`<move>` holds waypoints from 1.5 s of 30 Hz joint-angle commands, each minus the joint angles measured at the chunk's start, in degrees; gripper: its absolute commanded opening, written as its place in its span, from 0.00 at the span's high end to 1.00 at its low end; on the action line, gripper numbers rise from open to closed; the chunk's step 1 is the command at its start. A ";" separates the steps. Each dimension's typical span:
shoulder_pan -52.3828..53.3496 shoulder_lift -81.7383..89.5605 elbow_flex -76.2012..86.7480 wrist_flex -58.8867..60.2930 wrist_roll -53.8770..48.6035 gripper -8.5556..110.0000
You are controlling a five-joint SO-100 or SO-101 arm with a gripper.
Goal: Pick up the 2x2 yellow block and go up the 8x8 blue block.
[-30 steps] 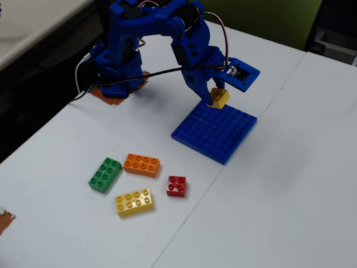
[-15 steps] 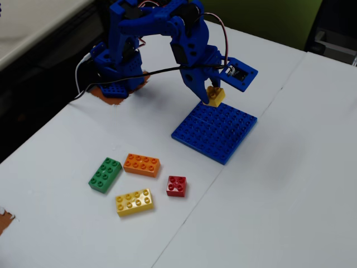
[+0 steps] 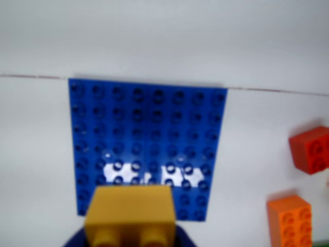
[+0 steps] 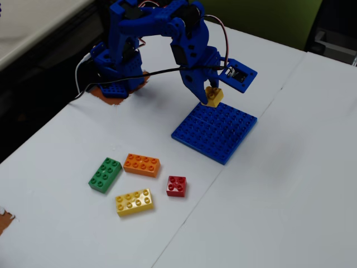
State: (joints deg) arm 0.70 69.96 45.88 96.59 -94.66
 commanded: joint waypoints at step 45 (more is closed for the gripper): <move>-0.09 3.60 -0.26 2.37 -1.58 0.93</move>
State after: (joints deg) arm 0.70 69.96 45.88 98.70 -95.89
